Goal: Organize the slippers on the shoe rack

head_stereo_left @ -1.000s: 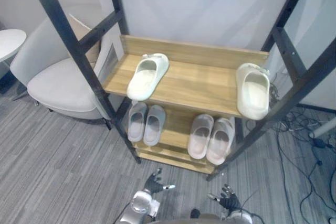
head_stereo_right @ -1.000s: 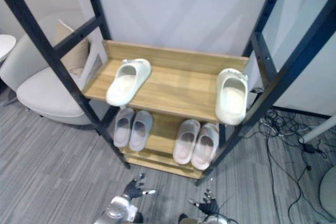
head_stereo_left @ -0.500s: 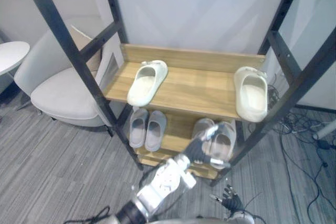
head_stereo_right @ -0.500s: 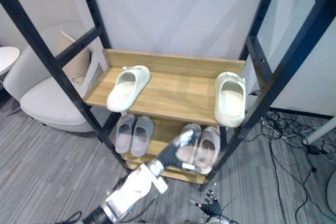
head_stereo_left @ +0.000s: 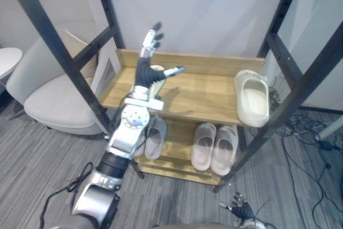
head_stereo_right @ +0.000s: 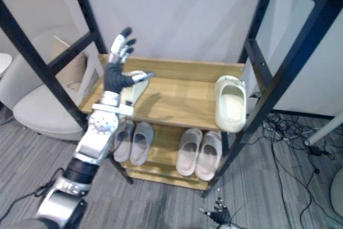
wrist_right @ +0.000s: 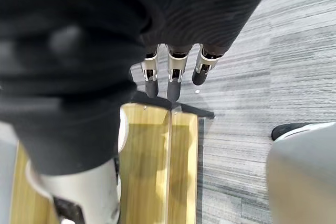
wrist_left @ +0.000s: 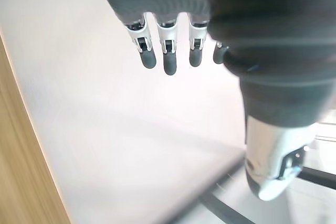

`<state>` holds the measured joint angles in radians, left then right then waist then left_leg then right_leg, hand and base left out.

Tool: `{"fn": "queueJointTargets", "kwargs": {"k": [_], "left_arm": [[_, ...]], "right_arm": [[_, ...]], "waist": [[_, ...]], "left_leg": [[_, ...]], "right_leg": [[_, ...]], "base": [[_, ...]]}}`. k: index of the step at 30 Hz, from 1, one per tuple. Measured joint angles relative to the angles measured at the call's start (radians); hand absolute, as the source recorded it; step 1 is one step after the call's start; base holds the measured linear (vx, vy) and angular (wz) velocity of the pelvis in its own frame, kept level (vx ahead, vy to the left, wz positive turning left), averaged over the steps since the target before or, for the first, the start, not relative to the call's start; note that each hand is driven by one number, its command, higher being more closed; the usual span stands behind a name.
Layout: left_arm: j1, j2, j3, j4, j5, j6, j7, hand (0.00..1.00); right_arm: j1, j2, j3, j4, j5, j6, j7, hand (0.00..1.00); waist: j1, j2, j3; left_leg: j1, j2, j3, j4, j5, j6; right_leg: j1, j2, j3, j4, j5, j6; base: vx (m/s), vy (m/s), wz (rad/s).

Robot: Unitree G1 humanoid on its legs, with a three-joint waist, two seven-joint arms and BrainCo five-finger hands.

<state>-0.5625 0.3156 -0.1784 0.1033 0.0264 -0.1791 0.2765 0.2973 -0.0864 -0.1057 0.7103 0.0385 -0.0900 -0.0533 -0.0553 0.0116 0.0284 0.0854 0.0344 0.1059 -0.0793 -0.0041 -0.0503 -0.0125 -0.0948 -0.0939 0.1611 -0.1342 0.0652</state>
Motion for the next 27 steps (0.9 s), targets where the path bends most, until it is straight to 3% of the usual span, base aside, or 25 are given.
{"fn": "queueJointTargets", "kwargs": {"k": [4, 12, 22, 27], "left_arm": [[-0.016, 0.126, 0.04, 0.048, 0.0, 0.012, 0.002, 0.0], [-0.05, 0.297, 0.04, 0.127, 0.026, 0.022, -0.03, 0.0], [-0.095, 0.324, -0.021, 0.191, 0.161, 0.03, -0.088, 0.0], [-0.116, 0.343, -0.054, 0.27, 0.236, 0.034, -0.107, 0.0]], "right_arm": [[0.035, 0.0, -0.008, 0.0, 0.0, 0.003, 0.011, 0.0], [0.072, 0.006, -0.006, -0.059, 0.0, 0.002, 0.022, 0.0], [0.078, 0.006, -0.005, -0.078, 0.0, 0.001, 0.036, 0.0], [0.095, 0.004, -0.004, -0.111, 0.001, -0.005, 0.036, 0.0]], "waist": [[-0.001, -0.001, -0.001], [-0.001, -0.005, -0.005], [-0.002, 0.0, -0.005], [-0.007, 0.016, -0.004]], "left_leg": [[-0.002, 0.0, 0.021, 0.0, -0.009, 0.002], [-0.037, 0.003, 0.048, 0.018, -0.021, 0.003], [-0.054, 0.003, 0.053, 0.022, -0.021, 0.003], [-0.072, 0.006, 0.059, 0.027, -0.021, 0.003]], "right_leg": [[-0.014, 0.003, 0.022, 0.001, -0.001, -0.001], [-0.051, 0.007, 0.05, -0.003, 0.008, -0.002], [-0.056, 0.007, 0.054, -0.03, 0.025, -0.003], [-0.059, 0.011, 0.059, -0.065, 0.051, -0.003]], "base": [[0.02, -0.004, -0.15], [0.0, 0.0, -0.1], [0.01, 0.0, -0.02], [0.0, 0.001, -0.02]]}}
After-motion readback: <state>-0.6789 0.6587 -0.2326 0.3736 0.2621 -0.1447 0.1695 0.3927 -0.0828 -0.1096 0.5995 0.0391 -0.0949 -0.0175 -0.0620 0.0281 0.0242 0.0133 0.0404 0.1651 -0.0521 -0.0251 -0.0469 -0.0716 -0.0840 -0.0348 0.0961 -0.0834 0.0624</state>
